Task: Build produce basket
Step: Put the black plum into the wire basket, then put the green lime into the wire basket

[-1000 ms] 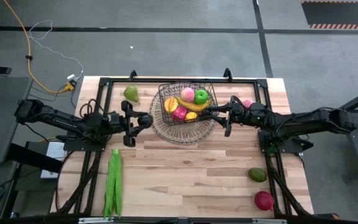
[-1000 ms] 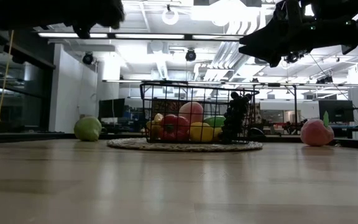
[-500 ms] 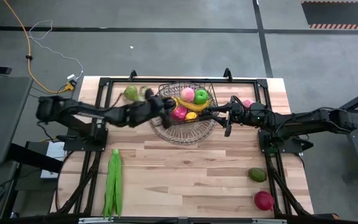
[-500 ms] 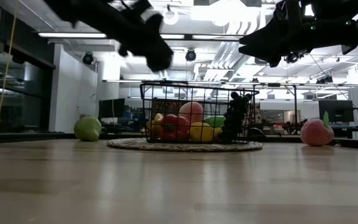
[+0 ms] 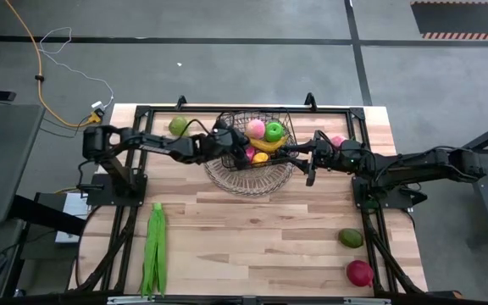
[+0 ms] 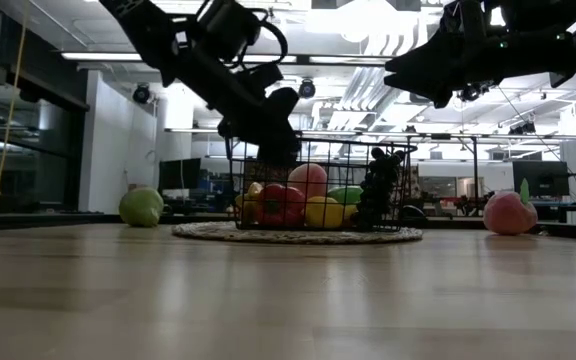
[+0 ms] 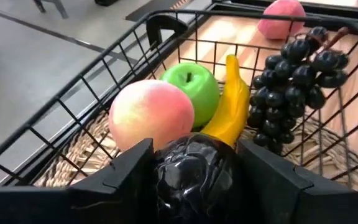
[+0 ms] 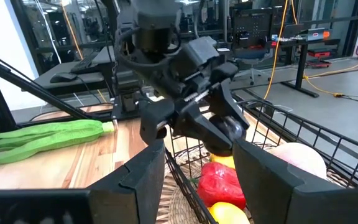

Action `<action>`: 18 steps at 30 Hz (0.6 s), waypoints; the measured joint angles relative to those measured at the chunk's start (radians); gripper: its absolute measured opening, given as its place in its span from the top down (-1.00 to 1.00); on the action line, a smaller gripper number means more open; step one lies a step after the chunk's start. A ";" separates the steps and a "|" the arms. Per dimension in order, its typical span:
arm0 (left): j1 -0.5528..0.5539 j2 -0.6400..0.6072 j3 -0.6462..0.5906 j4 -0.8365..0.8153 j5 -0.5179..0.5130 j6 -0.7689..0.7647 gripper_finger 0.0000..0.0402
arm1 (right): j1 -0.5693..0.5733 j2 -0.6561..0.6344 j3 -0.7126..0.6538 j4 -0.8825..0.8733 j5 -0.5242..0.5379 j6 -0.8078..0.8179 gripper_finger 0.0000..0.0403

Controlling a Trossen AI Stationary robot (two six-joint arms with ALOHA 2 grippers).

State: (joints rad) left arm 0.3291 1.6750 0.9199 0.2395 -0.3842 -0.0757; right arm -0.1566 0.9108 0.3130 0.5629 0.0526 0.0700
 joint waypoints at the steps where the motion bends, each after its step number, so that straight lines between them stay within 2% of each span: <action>1: 0.002 0.003 0.000 -0.001 0.008 0.000 -0.07 | 0.000 0.000 0.000 0.000 0.000 0.000 0.10; 11: 0.006 0.003 0.000 0.005 0.010 0.000 -0.36 | 0.000 0.000 0.000 -0.001 0.000 0.000 0.10; 18: 0.006 -0.032 -0.001 0.003 0.022 0.035 -0.43 | 0.000 0.000 0.000 -0.001 0.000 0.000 0.10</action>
State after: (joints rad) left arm 0.3355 1.6432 0.9188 0.2424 -0.3626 -0.0406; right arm -0.1566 0.9108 0.3130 0.5617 0.0528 0.0700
